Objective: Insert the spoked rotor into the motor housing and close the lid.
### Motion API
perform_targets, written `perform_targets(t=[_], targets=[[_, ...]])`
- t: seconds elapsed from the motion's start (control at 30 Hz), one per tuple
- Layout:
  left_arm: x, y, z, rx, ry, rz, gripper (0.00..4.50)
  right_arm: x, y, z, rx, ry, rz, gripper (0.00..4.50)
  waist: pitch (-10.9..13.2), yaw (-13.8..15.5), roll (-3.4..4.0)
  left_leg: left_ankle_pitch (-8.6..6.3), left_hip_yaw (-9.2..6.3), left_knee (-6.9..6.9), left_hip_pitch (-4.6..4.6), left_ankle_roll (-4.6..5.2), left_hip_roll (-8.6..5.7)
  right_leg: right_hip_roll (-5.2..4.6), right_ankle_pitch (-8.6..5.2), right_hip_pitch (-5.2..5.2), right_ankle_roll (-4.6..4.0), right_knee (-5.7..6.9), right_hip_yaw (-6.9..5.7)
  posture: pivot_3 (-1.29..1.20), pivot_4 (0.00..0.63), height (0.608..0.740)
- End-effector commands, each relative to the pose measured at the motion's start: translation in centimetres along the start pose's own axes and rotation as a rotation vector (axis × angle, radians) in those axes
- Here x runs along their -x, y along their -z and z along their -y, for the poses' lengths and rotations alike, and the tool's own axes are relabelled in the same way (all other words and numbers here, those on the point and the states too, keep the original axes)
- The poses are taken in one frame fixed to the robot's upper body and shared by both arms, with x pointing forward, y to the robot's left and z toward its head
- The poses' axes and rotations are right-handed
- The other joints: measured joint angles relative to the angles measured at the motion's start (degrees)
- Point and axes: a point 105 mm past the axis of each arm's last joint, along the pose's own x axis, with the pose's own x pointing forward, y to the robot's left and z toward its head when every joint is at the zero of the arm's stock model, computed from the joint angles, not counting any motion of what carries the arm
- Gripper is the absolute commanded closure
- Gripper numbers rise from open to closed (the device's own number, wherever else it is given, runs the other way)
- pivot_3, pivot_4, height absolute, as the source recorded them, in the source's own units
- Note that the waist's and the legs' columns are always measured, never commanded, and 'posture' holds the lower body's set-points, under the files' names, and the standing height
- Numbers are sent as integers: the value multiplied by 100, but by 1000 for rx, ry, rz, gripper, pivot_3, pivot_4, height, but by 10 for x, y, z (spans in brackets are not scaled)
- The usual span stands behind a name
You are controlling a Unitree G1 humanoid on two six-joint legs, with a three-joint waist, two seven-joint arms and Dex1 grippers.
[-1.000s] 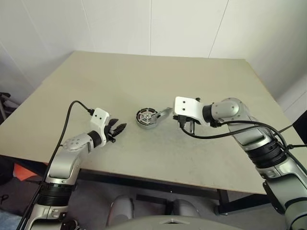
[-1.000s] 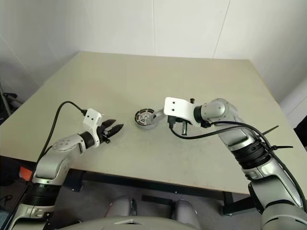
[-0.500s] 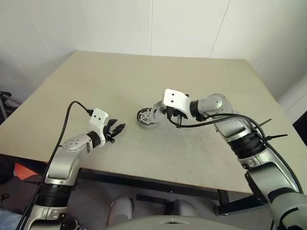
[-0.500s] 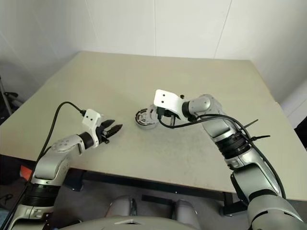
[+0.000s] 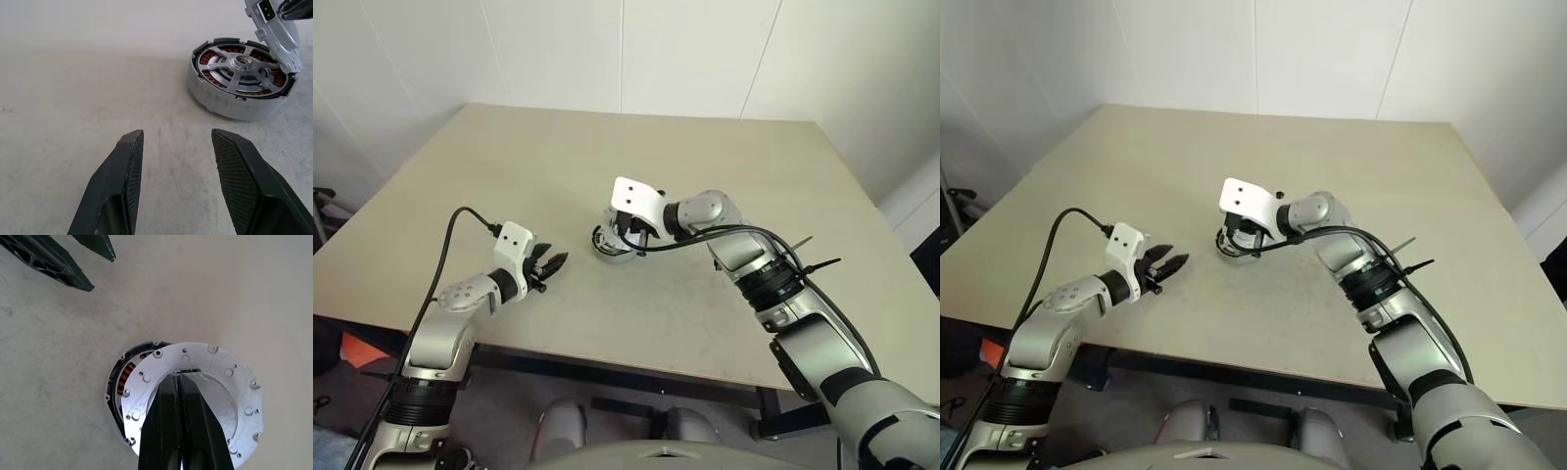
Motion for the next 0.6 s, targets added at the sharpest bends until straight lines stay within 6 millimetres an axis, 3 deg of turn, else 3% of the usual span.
perform_targets(t=[0.03, 0.4, 0.6], targets=[[3, -14, 0, -31, -7, 44, 2167, -4, -4, 8, -2, 33, 9, 4488, 0, 0, 0, 0, 0, 0, 0, 0, 0, 0, 0, 0, 0, 0, 0, 0, 0, 740], [2, -15, 0, -33, -11, 49, 2167, -23, 25, 0, -175, 67, -34, 4488, 0, -8, 0, 1, 0, -1, 1, -2, 1, 0, 0, -1, 0, 0, 0, 0, 0, 740], [1, -17, -1, -34, -11, 52, 2167, -22, 40, -18, -257, 59, -30, 4488, 0, 8, -1, 1, 0, -1, 23, -2, -2, -2, 0, 26, 1, -2, 0, 0, 0, 740]])
